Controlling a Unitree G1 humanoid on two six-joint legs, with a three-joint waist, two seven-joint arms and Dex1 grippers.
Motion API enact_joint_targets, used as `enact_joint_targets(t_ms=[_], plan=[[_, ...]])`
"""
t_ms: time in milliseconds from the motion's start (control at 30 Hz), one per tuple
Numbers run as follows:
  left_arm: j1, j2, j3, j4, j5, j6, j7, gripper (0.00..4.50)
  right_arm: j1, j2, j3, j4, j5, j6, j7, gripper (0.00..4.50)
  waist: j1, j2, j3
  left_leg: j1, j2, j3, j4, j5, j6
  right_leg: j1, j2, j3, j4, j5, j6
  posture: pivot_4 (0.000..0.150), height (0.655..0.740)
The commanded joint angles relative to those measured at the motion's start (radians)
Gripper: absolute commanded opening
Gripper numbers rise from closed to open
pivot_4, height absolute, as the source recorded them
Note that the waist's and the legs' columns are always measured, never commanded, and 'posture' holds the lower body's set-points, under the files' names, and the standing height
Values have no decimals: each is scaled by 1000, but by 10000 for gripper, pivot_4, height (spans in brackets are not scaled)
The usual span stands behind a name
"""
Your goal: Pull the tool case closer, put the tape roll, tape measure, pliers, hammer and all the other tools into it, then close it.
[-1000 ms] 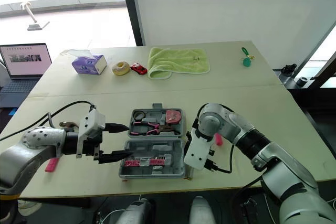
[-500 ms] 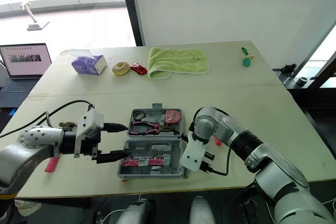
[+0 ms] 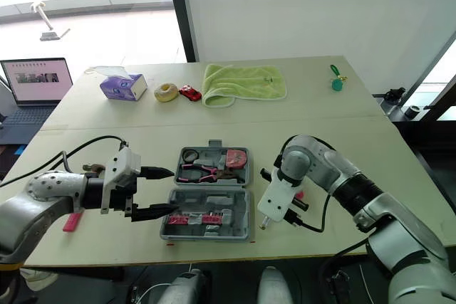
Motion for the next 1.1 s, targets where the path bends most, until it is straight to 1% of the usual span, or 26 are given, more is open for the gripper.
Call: enact_joint_targets(t_ms=[33,67,100,167,200,233,267,300,333,433,467,567,733,967,1100], plan=[[-16,-9,15,-11,-9,-26,-11,45000,244,-53,-141,-403,66,397,-62,607,14,-1,0,0,0,0,0,0,0,0,0,0,0,0,0,1500,7400],[-21,-14,16,-8,-13,-27,-12,45000,320,-52,-177,-493,70,523,-94,607,20,-1,0,-1,0,-1,0,0,0,0,0,0,0,0,0,1500,7400],[-23,-19,20,-5,-19,-28,-16,45000,399,-28,-227,-583,72,708,-136,607,22,-1,0,-1,0,-1,0,0,0,0,0,0,0,0,-1,1500,7400],[-17,-12,20,-14,-33,-39,-52,45000,483,-12,-263,-736,40,1189,-171,607,20,-1,0,-1,0,-1,2,0,0,-1,0,0,2,0,-1,1500,7400],[-13,-10,23,-18,-42,-42,-67,45000,491,9,-266,-776,50,1388,-196,607,18,0,-1,-1,0,-1,2,0,0,-2,-1,1,2,0,-1,1500,7400],[-10,-13,33,-22,-52,-43,-70,45000,471,54,-267,-784,71,1610,-236,607,15,-1,-1,-1,0,-1,2,0,0,-2,0,3,2,0,-1,1500,7400],[-9,-16,40,-23,-59,-44,-70,45000,452,101,-274,-777,87,1763,-285,607,14,-3,-2,0,0,0,2,0,0,-2,0,4,2,-1,-3,1500,7400],[-9,-16,46,-24,-63,-43,-71,45000,436,162,-304,-754,98,1882,-337,607,14,-4,-2,0,1,0,3,0,0,-2,0,4,2,-1,-5,1500,7400],[-8,-14,48,-24,-64,-44,-71,45000,430,215,-342,-718,103,1950,-381,607,17,-4,-3,0,1,-1,3,0,0,-2,1,3,2,-1,-6,1500,7400],[-6,-6,48,-22,-56,-49,-70,45000,428,302,-435,-622,116,1986,-500,607,25,-4,-3,0,0,-1,2,0,0,-2,1,1,2,-1,-5,1500,7400],[-7,-4,51,-22,-56,-48,-71,45000,424,338,-485,-584,113,1986,-543,607,26,-4,-3,-1,-1,-1,2,0,0,-2,-1,0,2,0,-3,1500,7400],[-9,6,57,-20,-50,-50,-72,45000,407,388,-572,-520,126,1986,-645,607,23,-4,-3,-2,-1,0,2,0,0,-2,-1,1,0,1,-2,1500,7400],[-5,20,71,-15,-52,-53,-77,45000,396,398,-606,-507,179,1986,-759,607,14,-4,-3,-1,0,1,1,0,0,-2,0,1,1,1,-2,1500,7400],[-11,28,63,-19,-44,-46,-73,45000,396,435,-562,-503,284,1986,-877,607,14,-4,-3,-1,0,1,1,0,0,-2,0,1,1,1,-2,1500,7400],[-13,32,61,-14,-44,-46,-74,45000,398,408,-575,-535,337,1986,-926,18602,13,-4,-3,-1,0,0,1,0,0,-2,0,1,1,1,-2,1500,7400]])
